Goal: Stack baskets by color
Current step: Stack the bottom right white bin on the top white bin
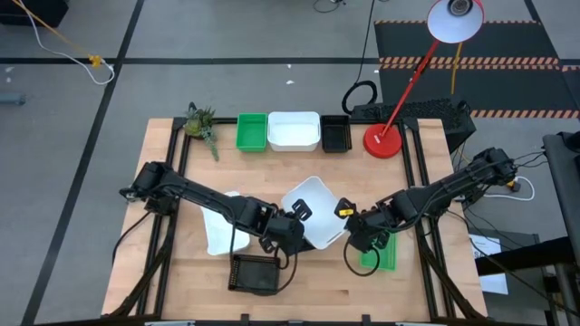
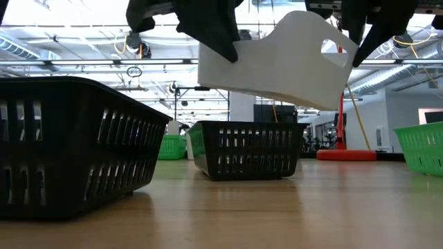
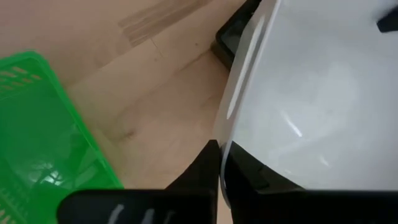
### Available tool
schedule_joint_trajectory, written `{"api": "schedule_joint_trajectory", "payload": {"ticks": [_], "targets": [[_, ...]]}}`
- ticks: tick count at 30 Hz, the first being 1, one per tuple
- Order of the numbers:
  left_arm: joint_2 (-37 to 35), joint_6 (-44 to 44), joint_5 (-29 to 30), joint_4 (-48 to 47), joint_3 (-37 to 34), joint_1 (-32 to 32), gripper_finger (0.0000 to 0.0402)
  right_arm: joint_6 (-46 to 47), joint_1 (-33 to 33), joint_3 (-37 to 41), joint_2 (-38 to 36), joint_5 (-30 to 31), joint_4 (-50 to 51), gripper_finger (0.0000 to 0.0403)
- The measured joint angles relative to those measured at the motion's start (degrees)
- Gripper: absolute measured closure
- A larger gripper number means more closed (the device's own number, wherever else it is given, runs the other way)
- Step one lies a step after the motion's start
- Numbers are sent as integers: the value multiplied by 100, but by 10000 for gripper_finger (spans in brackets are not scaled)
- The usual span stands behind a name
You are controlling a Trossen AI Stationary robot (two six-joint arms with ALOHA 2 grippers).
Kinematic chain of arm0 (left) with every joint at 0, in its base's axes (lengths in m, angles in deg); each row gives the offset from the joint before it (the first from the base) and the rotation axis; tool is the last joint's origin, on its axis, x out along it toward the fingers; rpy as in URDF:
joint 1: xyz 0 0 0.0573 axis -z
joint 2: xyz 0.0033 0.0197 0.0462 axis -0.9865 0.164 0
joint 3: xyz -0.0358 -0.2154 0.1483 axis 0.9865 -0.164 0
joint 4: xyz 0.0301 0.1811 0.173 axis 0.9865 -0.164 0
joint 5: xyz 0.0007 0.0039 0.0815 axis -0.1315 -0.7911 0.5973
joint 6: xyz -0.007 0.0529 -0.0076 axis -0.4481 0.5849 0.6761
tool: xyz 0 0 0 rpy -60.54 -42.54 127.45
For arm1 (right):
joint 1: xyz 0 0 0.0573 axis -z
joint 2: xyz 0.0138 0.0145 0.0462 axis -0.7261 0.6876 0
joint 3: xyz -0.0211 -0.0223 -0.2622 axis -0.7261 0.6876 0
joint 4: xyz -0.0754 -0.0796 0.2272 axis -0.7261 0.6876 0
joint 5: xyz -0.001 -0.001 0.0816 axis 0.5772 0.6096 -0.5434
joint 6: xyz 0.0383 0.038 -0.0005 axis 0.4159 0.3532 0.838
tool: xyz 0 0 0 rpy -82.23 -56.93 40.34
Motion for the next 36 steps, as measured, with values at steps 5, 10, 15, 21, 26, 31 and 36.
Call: {"api": "schedule_joint_trajectory", "payload": {"ticks": [5, 10, 15, 21, 26, 31, 36], "targets": [[2, -7, 21, -148, -5, -47, 387, 160, -3, 0, 0, 425, -156, 384], [2, -73, 44, -245, -11, -42, 392, 819, -15, 0, -4, 729, -581, 338], [-11, -332, 154, -113, -2, -77, 394, 1713, -70, -1, -31, 890, -1206, 262], [-111, -466, 160, -126, 2, -102, 395, 3693, -220, 0, -359, 1359, -1698, 185], [-253, -582, 426, -226, 2, -283, 397, 4512, -685, 0, -676, 2211, -2124, 163], [-514, -636, 546, -295, 2, -601, 397, 4778, -1300, 2, -723, 3512, -2420, 169], [-759, -717, 652, -253, 0, -1013, 394, 5206, -1893, 184, -675, 4356, -2496, 180]]}}
